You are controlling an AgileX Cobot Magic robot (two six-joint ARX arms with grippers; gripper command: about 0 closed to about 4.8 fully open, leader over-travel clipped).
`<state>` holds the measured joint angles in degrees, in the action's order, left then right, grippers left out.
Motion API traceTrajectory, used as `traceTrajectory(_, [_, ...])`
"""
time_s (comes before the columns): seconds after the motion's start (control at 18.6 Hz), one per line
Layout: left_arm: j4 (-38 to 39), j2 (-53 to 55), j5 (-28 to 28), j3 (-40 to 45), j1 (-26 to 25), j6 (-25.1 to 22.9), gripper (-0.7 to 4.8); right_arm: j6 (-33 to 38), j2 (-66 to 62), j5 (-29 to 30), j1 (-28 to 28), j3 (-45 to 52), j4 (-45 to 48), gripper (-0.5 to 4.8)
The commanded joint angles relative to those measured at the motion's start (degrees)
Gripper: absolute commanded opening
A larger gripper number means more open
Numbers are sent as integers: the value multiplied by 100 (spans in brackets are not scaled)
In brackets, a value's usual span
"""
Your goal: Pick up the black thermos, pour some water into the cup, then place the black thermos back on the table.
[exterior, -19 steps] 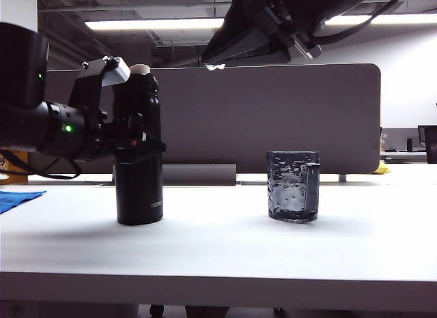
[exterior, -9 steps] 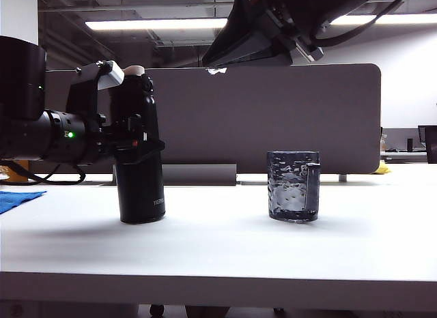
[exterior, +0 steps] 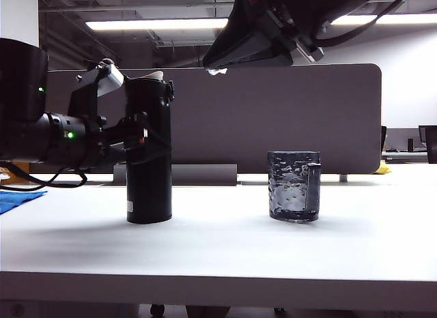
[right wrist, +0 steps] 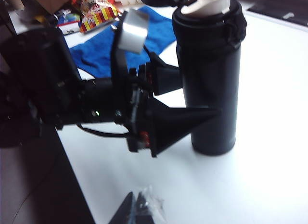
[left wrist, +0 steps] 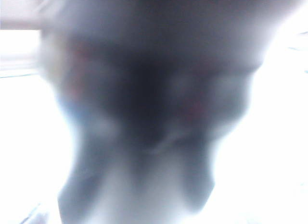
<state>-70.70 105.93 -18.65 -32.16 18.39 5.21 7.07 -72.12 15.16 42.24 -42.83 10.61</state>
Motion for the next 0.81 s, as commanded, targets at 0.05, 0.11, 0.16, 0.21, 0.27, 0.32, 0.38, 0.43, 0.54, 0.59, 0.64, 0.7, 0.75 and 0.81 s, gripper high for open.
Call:
traceTrajectory(0.05, [0,-275,-214,354,7,127,479,57,302,0,-66,-28,-688,-8])
traceTrajectory(0.11, [4,-435,-214,616,4,127,479,133,509,0,-107,-28,-922,-8])
traceTrajectory(0.16, [0,-734,-168,1049,4,125,479,127,861,-85,-173,-26,-1102,-8])
traceTrajectory(0.21, [-4,-986,-170,1344,4,127,477,125,1126,-190,-234,-24,-1237,-8])
traceTrajectory(0.27, [-13,-1268,-175,1613,4,127,347,118,1335,-227,-282,-15,-1414,-8])
traceTrajectory(0.32, [-15,-1611,-221,1873,4,127,121,-61,1565,-339,-291,-9,-1707,-8])
traceTrajectory(0.38, [-13,-1902,-214,2052,4,131,-18,-219,1764,-472,-289,24,-1908,-8])
traceTrajectory(0.43, [-11,-2245,-151,2243,4,153,-7,-306,2022,-608,-289,103,-2028,-8])
traceTrajectory(0.54, [11,-2959,-155,2597,4,581,-6,-243,2588,-651,-286,352,-2118,-8])
traceTrajectory(0.59, [48,-3237,-162,2723,4,702,-6,-205,2800,-651,-280,470,-2118,-8])
traceTrajectory(0.64, [210,-3709,-184,2907,7,844,-5,-129,3152,-651,-273,695,-2133,-8])
traceTrajectory(0.7, [431,-4030,-181,2992,7,962,-5,-94,3373,-654,-275,839,-2173,-8])
traceTrajectory(0.75, [986,-4599,-181,3073,7,1025,-5,-87,3724,-654,-275,1069,-2225,-8])
traceTrajectory(0.81, [1554,-5073,-181,3073,7,1023,-5,-87,3947,-658,-278,1226,-2240,-8])
